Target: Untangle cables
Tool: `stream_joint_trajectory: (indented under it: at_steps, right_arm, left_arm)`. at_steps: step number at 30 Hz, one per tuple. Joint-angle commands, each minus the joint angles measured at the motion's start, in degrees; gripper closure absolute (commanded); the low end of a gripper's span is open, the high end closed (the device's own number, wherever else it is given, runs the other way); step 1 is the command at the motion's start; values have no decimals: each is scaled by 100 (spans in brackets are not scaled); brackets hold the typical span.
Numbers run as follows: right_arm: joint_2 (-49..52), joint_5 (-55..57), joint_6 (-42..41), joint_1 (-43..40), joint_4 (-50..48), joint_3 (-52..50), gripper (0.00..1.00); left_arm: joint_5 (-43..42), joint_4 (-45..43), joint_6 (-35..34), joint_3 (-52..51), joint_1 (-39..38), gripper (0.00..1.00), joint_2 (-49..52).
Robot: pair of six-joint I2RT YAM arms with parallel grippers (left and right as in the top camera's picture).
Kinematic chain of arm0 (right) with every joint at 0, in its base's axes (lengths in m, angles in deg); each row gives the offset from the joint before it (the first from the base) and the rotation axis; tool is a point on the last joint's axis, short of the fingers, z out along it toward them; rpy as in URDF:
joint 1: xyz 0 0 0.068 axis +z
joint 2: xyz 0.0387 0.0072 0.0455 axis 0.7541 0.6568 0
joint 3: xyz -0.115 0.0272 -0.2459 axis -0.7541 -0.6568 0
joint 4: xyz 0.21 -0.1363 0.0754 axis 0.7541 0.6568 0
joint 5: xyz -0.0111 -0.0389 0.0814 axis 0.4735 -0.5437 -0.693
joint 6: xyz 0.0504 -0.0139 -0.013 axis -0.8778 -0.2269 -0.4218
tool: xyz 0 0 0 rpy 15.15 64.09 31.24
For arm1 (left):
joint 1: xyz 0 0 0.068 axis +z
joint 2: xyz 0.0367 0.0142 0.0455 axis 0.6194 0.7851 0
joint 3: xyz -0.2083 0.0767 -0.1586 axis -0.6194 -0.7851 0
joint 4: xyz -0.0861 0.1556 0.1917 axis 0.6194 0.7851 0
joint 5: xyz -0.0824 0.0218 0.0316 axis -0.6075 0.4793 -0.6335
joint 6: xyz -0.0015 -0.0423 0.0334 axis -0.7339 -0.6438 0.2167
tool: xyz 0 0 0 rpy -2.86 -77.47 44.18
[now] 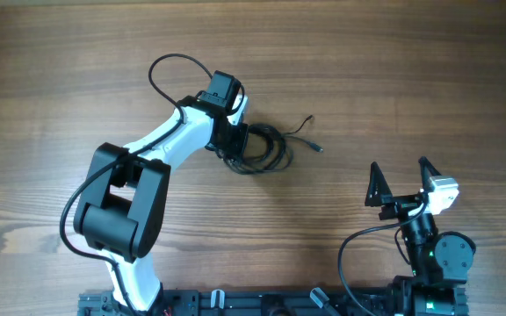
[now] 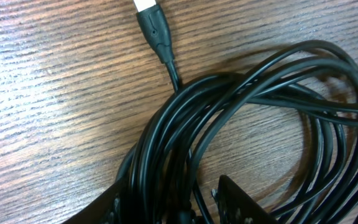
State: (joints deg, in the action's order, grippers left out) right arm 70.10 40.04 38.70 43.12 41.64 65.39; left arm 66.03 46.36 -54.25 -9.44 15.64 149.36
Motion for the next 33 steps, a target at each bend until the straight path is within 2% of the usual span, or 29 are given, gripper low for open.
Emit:
stream_joint_trajectory:
  at_steps: [1,5,6,7,8,13,21,29,33]
  right_arm:
    - [-2,-74,63,-13,-28,-7,0]
    - [-2,-74,61,-13,-28,-7,0]
    - [-2,-74,63,-13,-28,-7,0]
    - [-2,-74,63,-13,-28,-7,0]
    - [-2,-74,63,-13,-28,-7,0]
    - [-4,-74,61,-13,-28,-7,0]
    - [-2,-74,63,-13,-28,-7,0]
    - [-2,-74,66,-13,-28,-7,0]
    - [-2,-74,63,-13,-28,-7,0]
  left_arm:
    - [140,-66,63,-155,2,57,94]
    - [118,-177,61,-136,2,56,50]
    - [114,-188,61,-131,2,62,0]
    - [116,-203,63,-131,2,87,-70]
    - [114,-223,63,-131,2,96,-133]
    - [-125,-326,74,-131,2,96,-295]
    - [-1740,-527,109,-133,608,96,-293]
    - [-1882,-474,120,-133,728,96,-293]
    - [-2953,-481,734,-133,752,96,-293]
